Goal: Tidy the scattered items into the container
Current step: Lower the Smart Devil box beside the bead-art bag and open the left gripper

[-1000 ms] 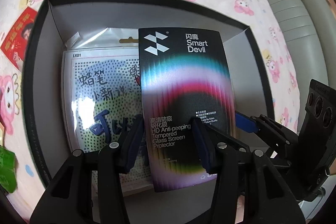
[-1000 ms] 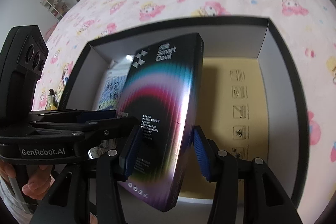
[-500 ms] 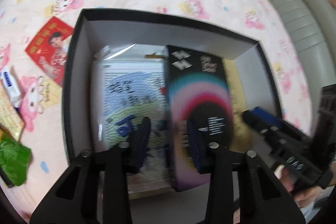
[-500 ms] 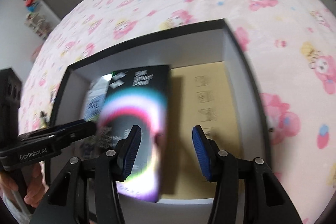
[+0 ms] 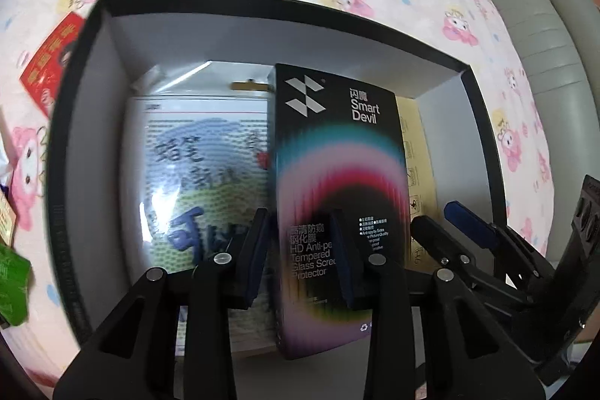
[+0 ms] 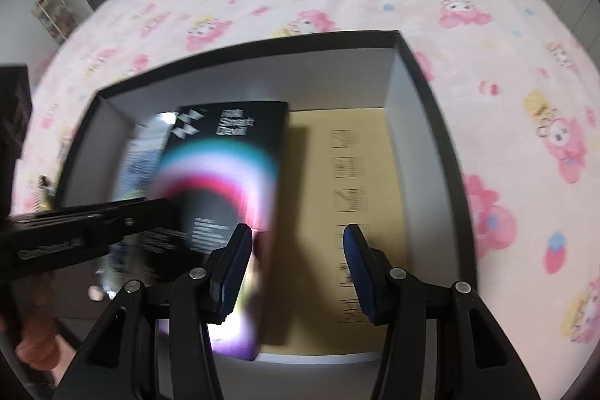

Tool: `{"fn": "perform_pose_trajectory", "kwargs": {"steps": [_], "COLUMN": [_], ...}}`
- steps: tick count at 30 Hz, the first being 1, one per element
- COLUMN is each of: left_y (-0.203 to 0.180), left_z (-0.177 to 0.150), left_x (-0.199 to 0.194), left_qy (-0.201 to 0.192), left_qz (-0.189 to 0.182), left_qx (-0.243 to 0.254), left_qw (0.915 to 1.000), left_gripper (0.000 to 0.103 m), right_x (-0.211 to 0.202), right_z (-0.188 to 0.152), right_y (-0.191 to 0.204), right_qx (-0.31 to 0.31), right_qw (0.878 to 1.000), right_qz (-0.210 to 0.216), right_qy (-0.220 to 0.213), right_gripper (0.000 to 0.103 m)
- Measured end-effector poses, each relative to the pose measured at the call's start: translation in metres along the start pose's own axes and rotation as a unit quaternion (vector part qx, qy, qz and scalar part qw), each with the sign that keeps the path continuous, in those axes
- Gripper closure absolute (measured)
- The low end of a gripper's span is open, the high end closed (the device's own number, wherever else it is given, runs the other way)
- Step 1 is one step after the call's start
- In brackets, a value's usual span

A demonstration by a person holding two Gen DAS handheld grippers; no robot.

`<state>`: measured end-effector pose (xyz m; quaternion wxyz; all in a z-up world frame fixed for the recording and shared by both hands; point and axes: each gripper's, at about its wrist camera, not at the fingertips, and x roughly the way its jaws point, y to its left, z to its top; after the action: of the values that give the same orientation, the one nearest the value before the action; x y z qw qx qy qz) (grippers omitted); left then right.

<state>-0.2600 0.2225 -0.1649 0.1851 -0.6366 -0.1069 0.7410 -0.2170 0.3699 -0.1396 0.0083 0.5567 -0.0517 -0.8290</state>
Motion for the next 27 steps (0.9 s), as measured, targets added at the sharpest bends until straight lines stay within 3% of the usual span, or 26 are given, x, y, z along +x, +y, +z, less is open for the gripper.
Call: {"fn": "perform_pose_trajectory", "kwargs": {"steps": [6, 9, 13, 17, 21, 27], "left_y": [-0.024, -0.024, -0.012, -0.006, -0.004, -0.014], "left_z": [0.0, 0.0, -0.001, -0.003, -0.004, 0.004], "left_x": [0.0, -0.009, -0.014, -0.014, -0.013, -0.004], "left_qy": [0.006, -0.02, -0.022, -0.018, -0.015, -0.011], "left_qz": [-0.027, -0.008, 0.003, 0.01, 0.009, 0.007], "left_qx": [0.024, 0.027, 0.017, 0.014, 0.016, 0.027], "left_qw": [0.9993, 0.9994, 0.9996, 0.9997, 0.9997, 0.9996], "left_gripper": [0.07, 0.07, 0.07, 0.07, 0.07, 0.07], "right_x": [-0.002, -0.003, -0.008, -0.004, 0.006, 0.008], "right_z": [-0.001, -0.001, 0.0, -0.002, -0.004, -0.005], "right_y": [-0.005, -0.006, 0.002, 0.02, 0.029, 0.016], "right_qx": [0.01, 0.013, -0.004, -0.036, -0.053, -0.02], "right_qw": [1.0, 1.0, 0.998, 0.994, 0.994, 0.997], "right_qz": [0.014, 0.027, 0.065, 0.104, 0.087, 0.066], "right_qy": [0.0, 0.002, -0.008, 0.01, 0.029, 0.037], "right_gripper": [0.056, 0.056, 0.056, 0.056, 0.056, 0.055]}}
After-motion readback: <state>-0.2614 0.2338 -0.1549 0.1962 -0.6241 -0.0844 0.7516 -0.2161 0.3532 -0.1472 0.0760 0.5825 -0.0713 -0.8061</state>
